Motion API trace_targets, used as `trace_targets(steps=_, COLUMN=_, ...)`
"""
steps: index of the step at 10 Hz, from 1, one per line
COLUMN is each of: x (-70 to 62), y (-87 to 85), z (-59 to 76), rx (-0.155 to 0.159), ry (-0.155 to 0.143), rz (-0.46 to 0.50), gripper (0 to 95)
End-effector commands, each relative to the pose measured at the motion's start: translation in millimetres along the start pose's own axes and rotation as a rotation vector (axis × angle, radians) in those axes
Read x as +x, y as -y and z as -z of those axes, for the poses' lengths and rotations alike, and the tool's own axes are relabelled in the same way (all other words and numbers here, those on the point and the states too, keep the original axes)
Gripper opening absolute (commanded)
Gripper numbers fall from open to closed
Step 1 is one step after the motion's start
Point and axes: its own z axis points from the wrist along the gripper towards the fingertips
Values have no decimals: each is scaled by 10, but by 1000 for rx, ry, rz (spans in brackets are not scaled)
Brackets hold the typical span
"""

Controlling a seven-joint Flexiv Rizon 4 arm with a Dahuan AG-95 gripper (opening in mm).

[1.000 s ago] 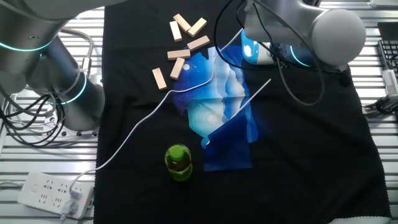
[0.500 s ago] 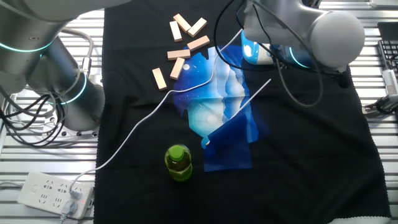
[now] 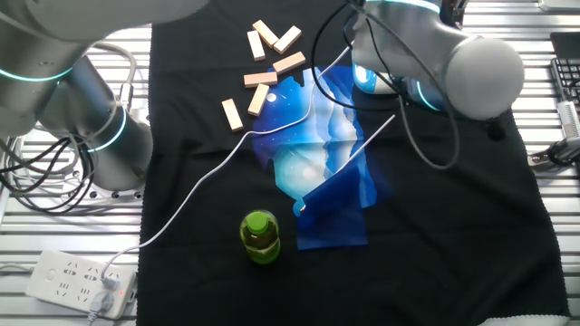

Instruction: Turn off the desk lamp by pressing the button

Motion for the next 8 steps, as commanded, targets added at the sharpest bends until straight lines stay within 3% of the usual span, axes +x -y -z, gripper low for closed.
trace_targets(steps=1, x=-15, y=-10, z=-64, rx=36, ry=-8, rz=-4, gripper=0)
trace_targets(steps=2, x=-22, y=-37, z=-26, rx=45, ry=-29, rz=-1, gripper=0)
trace_targets(steps=4, x=-34, y=-96, z=53, rx=32, ry=-34, rz=-18, gripper=0)
trace_targets(steps=8, x=-37, y=-114, z=75, rx=64, ry=-36, rz=-15, gripper=0)
